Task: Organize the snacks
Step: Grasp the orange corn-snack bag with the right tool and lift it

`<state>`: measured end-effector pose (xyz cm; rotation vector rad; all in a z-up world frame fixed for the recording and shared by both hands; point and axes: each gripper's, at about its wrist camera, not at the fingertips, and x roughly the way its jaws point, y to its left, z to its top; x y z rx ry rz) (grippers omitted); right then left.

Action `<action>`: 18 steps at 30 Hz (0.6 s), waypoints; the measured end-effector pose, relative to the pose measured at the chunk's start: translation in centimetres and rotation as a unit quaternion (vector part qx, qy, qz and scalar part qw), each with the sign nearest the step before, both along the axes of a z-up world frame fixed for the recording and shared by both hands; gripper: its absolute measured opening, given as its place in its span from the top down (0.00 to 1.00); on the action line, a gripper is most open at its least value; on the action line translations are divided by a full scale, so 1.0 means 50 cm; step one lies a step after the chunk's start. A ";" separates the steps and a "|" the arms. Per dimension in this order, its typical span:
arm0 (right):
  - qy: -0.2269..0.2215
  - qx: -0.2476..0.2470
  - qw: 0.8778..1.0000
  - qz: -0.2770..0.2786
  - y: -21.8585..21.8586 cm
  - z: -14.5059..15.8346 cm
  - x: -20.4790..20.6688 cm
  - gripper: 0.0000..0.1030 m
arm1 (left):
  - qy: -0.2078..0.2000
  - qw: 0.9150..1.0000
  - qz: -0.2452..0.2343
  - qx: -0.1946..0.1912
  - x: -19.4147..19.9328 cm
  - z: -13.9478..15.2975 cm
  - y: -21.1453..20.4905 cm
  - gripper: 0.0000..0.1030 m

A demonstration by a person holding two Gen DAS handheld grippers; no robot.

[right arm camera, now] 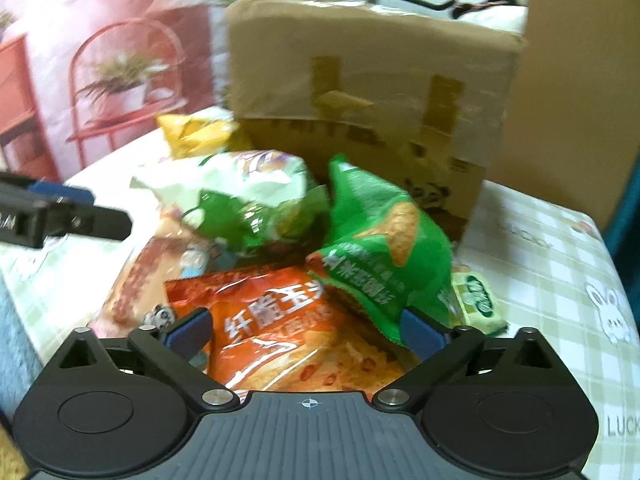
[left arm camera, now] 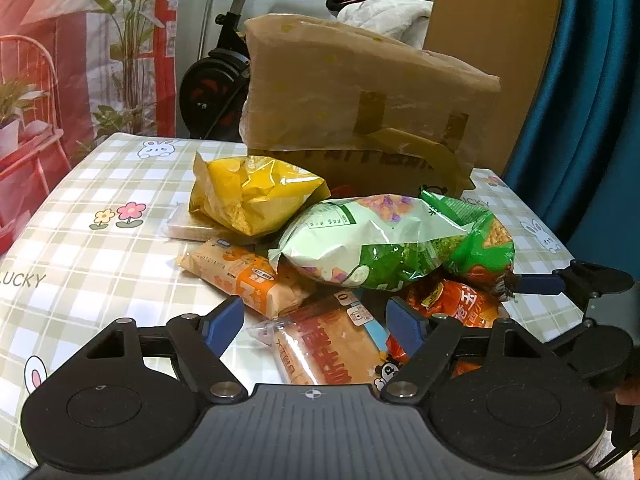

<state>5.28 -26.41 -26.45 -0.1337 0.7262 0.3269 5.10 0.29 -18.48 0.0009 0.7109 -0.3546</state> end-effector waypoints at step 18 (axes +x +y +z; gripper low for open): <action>0.022 -0.002 0.999 0.028 0.015 -0.011 0.014 0.02 | 0.020 1.000 0.004 -0.012 0.002 -0.011 0.007 0.23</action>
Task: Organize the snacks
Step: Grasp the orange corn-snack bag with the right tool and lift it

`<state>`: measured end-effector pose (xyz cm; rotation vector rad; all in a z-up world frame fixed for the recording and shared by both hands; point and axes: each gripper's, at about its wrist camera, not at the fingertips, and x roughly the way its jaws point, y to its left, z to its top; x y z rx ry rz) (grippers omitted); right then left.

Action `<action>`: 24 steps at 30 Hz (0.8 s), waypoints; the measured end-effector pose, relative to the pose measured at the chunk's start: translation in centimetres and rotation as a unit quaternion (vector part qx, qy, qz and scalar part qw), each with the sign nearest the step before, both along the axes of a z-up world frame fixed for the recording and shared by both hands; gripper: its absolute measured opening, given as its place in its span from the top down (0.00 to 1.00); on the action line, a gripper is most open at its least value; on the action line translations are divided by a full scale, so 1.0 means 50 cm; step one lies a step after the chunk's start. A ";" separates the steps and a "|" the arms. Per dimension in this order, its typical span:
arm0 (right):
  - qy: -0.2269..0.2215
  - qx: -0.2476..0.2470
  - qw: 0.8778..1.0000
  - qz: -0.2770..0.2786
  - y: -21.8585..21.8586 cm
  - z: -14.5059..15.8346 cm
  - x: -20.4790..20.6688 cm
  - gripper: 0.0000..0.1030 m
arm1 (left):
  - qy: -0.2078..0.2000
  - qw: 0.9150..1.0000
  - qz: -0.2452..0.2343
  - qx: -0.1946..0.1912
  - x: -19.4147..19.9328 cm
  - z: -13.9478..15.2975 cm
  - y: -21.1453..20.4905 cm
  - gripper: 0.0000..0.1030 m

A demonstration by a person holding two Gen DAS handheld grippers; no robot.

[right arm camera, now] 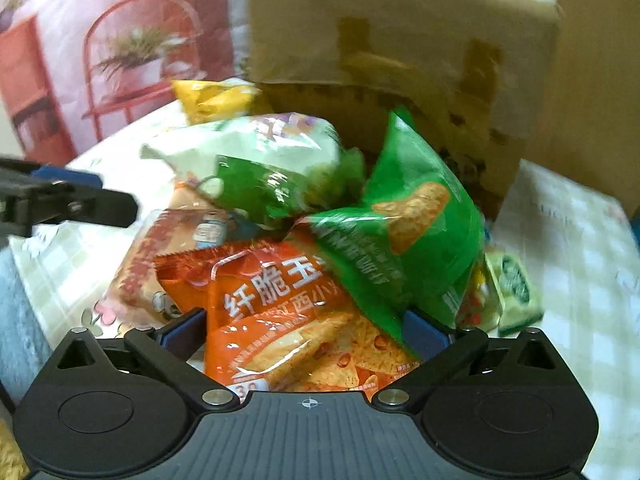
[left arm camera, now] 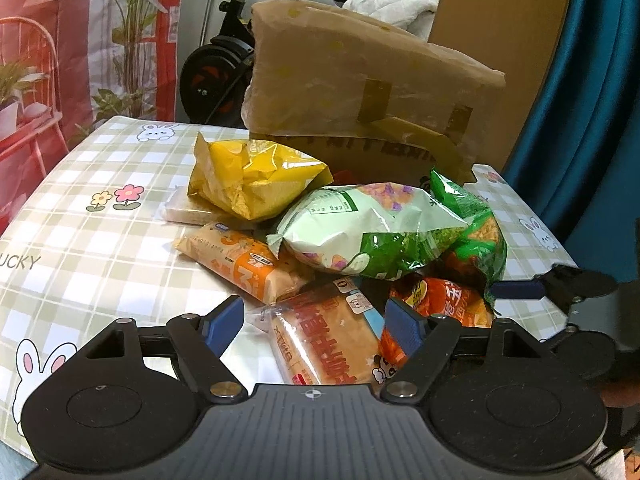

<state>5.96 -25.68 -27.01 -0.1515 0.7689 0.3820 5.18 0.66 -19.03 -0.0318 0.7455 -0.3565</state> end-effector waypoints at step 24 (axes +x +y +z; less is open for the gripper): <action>0.002 0.032 0.998 0.045 0.004 0.033 0.019 0.15 | 0.016 1.000 0.003 -0.004 0.003 -0.015 0.006 0.23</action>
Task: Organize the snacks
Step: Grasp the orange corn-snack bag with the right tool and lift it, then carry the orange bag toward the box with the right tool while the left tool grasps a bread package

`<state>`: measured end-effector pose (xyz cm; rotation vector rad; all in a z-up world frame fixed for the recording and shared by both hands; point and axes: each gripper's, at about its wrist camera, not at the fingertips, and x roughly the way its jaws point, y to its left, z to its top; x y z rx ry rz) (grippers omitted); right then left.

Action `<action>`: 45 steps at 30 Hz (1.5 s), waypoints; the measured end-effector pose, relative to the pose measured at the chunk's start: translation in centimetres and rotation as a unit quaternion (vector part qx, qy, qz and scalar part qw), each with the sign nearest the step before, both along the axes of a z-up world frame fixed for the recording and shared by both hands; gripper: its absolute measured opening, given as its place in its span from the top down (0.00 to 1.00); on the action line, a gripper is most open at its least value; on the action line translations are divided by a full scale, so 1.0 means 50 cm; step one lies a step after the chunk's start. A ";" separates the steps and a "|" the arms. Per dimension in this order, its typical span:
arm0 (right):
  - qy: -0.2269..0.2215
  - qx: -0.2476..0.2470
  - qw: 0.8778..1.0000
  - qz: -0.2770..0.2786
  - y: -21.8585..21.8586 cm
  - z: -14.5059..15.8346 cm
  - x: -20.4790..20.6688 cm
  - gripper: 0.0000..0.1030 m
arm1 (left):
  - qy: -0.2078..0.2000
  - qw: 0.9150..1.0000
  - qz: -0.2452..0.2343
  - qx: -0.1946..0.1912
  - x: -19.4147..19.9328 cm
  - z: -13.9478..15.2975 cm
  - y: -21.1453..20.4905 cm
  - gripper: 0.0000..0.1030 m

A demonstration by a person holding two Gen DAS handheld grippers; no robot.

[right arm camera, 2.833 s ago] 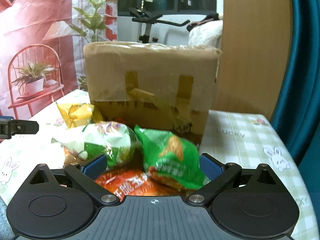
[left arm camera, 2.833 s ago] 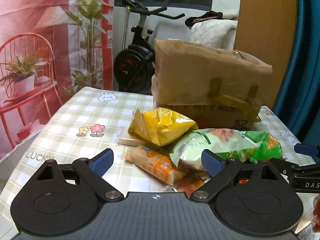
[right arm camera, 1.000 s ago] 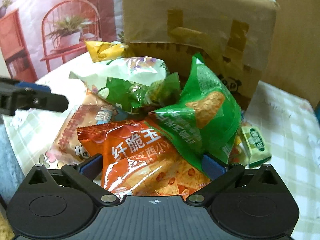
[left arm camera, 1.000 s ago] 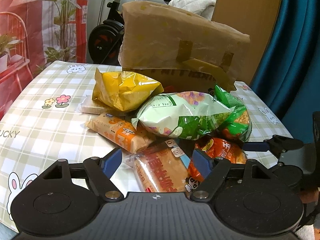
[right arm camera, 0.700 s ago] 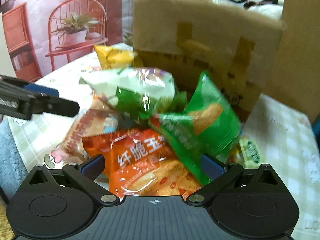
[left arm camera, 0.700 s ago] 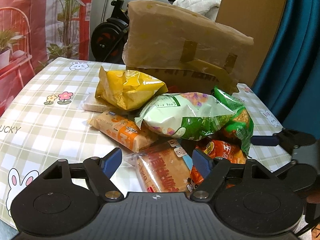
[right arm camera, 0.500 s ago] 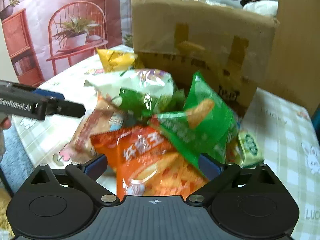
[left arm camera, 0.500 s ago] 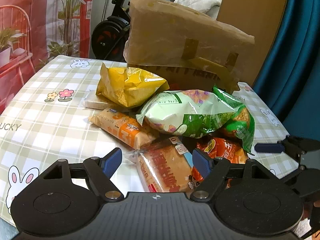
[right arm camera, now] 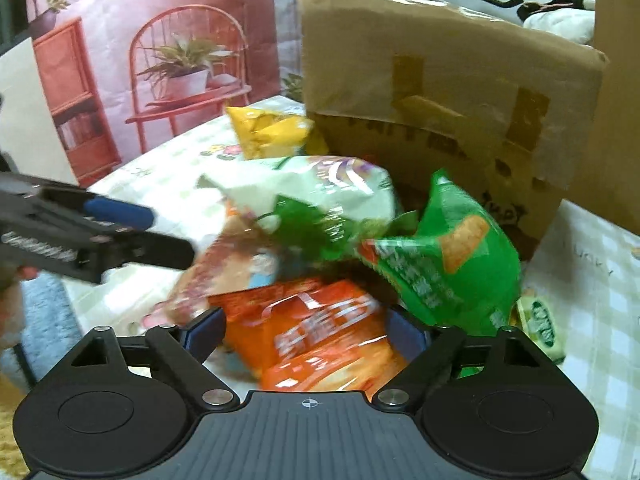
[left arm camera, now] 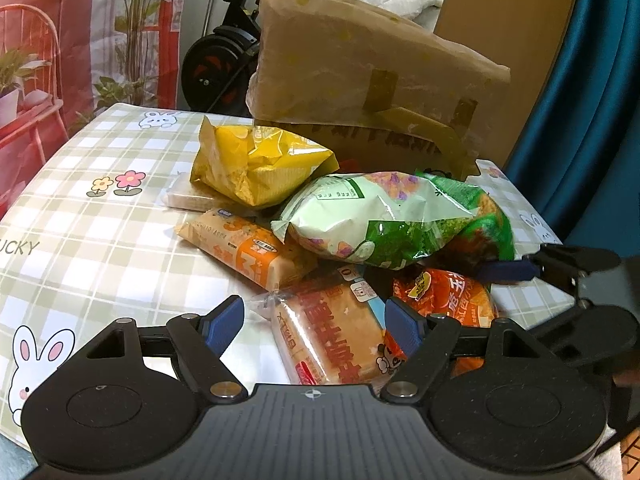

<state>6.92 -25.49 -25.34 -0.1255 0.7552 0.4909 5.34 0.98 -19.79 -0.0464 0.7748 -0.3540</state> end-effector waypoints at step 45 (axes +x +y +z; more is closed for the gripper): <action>-0.103 0.108 0.984 -0.096 -0.106 0.139 -0.089 0.31 | -0.002 0.999 0.043 -0.027 0.019 0.031 0.032 0.31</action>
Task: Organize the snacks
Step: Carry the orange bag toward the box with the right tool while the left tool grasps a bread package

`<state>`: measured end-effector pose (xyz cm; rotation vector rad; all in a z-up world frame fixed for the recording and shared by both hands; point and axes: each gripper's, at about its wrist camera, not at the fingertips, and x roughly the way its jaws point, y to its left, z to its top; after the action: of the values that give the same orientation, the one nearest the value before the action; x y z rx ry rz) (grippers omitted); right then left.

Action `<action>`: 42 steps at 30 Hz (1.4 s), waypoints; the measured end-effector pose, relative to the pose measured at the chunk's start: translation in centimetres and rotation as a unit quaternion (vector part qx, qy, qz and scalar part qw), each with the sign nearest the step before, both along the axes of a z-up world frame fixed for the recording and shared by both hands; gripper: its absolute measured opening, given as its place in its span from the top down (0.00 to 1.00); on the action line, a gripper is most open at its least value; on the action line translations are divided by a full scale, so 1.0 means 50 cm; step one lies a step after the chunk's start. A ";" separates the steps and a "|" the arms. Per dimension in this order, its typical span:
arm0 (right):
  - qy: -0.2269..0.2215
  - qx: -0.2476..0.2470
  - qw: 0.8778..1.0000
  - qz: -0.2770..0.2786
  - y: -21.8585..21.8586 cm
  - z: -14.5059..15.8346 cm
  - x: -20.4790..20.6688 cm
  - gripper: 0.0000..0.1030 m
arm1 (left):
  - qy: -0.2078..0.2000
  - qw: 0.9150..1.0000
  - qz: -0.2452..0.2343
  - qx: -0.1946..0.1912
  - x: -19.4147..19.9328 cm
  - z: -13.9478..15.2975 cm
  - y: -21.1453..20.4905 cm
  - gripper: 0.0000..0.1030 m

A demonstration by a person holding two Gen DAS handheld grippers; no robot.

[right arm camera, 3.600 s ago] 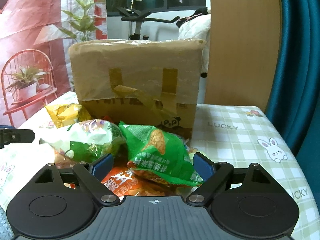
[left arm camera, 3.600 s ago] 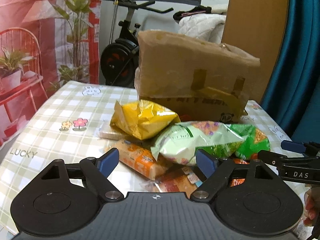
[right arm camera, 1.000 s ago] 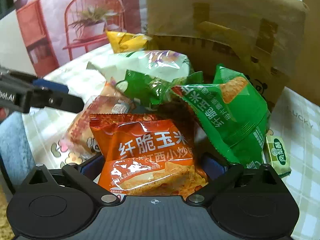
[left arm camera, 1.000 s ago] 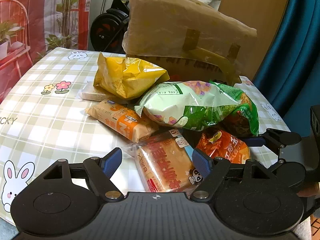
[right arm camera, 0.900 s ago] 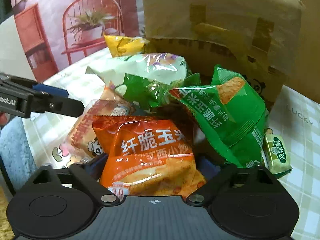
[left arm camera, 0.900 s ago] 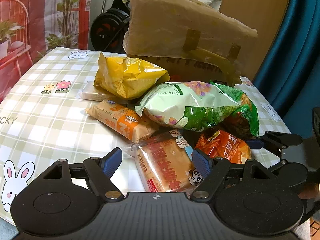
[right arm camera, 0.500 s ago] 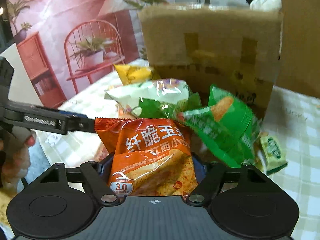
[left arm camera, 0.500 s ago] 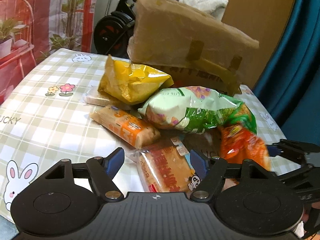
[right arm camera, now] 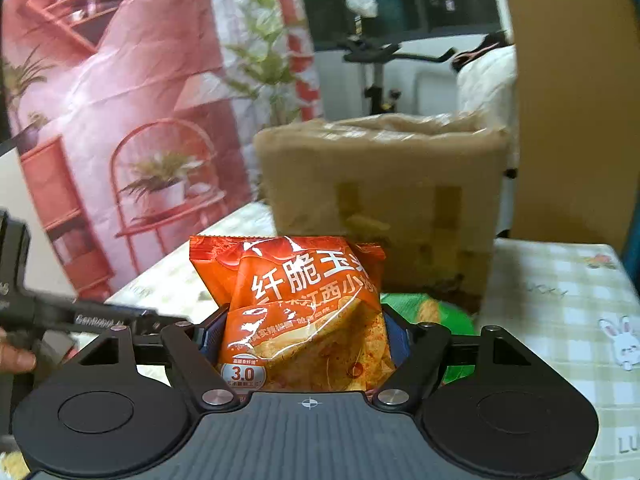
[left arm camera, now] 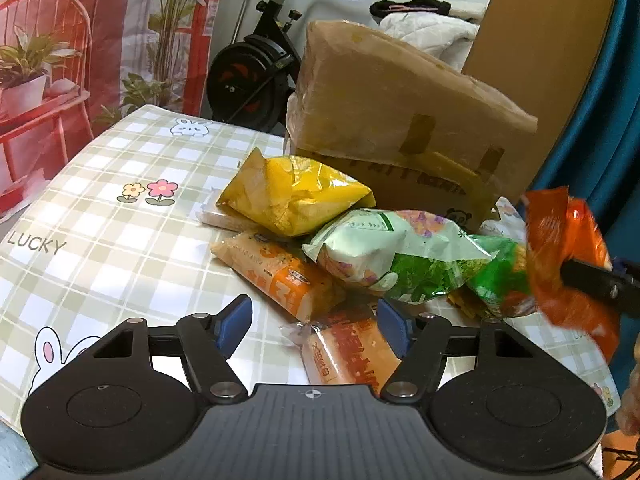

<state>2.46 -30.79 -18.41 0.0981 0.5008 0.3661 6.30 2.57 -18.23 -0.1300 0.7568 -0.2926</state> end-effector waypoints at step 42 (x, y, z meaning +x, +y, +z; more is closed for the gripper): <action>-0.040 -0.006 0.996 -0.080 -0.022 0.005 0.010 0.31 | 0.018 0.998 -0.018 0.051 0.001 -0.011 -0.051 0.24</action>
<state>2.96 -31.87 -18.14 0.1117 0.4129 0.2090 6.37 0.03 -18.81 -0.0257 0.8085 -0.2860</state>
